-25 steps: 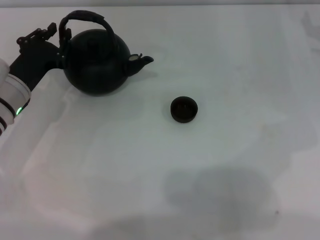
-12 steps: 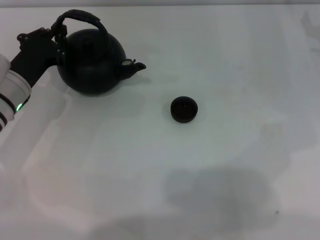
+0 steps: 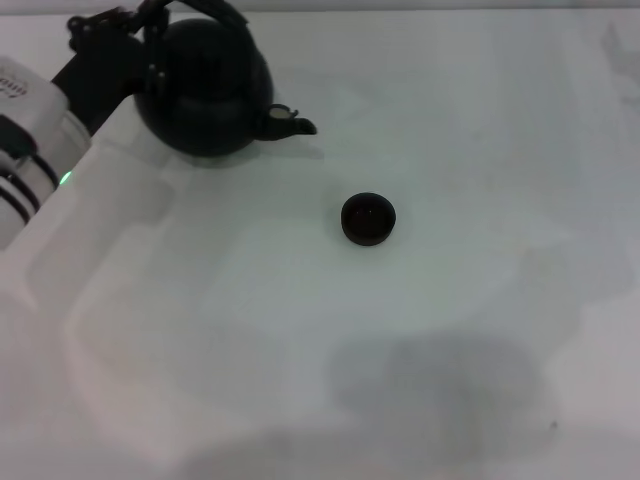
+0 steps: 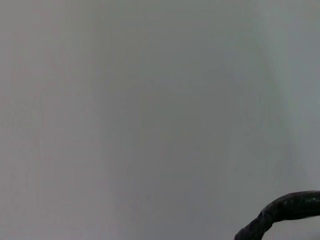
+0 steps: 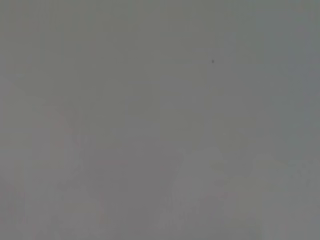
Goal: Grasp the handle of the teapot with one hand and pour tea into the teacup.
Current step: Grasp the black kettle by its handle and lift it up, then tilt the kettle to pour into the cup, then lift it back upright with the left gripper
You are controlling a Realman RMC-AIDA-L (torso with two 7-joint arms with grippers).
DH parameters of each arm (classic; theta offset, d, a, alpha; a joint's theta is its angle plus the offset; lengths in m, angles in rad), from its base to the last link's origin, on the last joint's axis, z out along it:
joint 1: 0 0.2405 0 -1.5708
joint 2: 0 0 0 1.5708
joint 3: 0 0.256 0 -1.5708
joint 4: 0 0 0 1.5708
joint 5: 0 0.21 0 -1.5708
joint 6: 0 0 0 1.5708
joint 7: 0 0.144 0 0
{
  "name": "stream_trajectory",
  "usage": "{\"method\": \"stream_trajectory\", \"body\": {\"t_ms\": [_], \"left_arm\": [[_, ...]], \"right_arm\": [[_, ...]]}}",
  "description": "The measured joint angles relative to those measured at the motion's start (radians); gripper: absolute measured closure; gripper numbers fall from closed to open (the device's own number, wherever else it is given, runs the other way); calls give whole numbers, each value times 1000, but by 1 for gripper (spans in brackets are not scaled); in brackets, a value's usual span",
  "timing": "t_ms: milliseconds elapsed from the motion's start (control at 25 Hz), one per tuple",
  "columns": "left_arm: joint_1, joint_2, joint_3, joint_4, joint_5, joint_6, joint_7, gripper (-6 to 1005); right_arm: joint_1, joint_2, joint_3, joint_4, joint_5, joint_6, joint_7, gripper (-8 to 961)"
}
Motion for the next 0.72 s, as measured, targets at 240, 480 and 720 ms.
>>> {"method": "stream_trajectory", "body": {"t_ms": [240, 480, 720], "left_arm": [[-30, 2, 2, 15, 68, 1, 5, 901], [-49, 2, 2, 23, 146, 1, 7, 901], [-55, 3, 2, 29, 180, 2, 21, 902]], "right_arm": [[-1, 0, 1, 0, 0, 0, 0, 124], [-1, 1, 2, 0, 0, 0, 0, 124], [-3, 2, 2, 0, 0, 0, 0, 124]]}}
